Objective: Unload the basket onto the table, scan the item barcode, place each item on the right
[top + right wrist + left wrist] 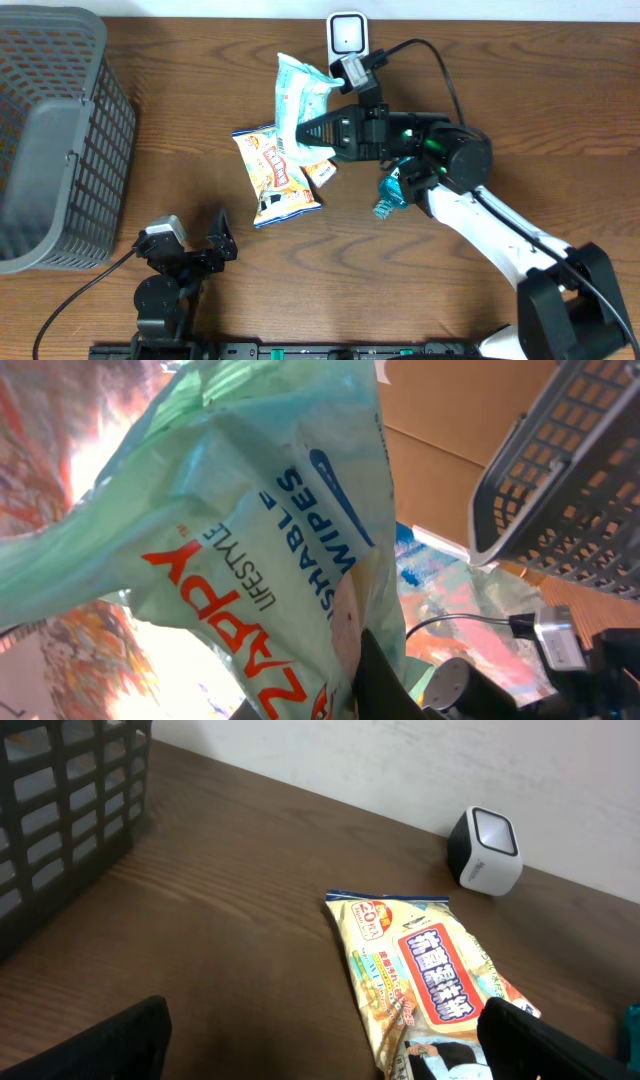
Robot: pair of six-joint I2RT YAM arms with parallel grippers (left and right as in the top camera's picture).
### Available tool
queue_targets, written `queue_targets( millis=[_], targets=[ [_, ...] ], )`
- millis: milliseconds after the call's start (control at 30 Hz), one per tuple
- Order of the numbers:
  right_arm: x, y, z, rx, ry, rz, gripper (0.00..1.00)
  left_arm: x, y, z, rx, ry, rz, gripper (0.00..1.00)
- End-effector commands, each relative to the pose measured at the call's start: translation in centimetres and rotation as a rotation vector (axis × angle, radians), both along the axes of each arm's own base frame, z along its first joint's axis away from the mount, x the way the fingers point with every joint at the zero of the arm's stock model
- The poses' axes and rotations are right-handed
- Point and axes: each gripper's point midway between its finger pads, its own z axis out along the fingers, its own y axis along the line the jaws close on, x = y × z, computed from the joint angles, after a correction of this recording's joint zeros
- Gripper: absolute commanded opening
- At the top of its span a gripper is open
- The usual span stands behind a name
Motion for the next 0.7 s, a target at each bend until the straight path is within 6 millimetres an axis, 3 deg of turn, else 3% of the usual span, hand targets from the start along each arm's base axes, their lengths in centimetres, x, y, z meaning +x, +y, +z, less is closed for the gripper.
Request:
queue_targets(
  millis=[0,200,433,567,667],
  targets=[
    [-1.3,-0.8,2.0,0.016,-0.033,0.004,0.01,0.0,0.3,-1.4,0.01,0.034,0.014,0.98],
    [-3.1,-2.3,2.5,-0.074,-0.071,0.037,0.01,0.0,0.3,-1.4,0.01,0.034,0.014,0.98],
    [-3.3,-5.5,2.5,-0.173,-0.14,0.0,0.01,0.0,0.3,-1.4,0.01,0.034,0.014,0.98],
    [-3.8,-6.4,-0.6,-0.216,-0.576,0.003,0.01,0.0,0.3,-1.4,0.01,0.034,0.014,0.98],
    [-3.3,-5.4,-2.5,-0.134,-0.783,-0.042,0.01,0.0,0.3,-1.4,0.01,0.034,0.014,0.98]
  ],
)
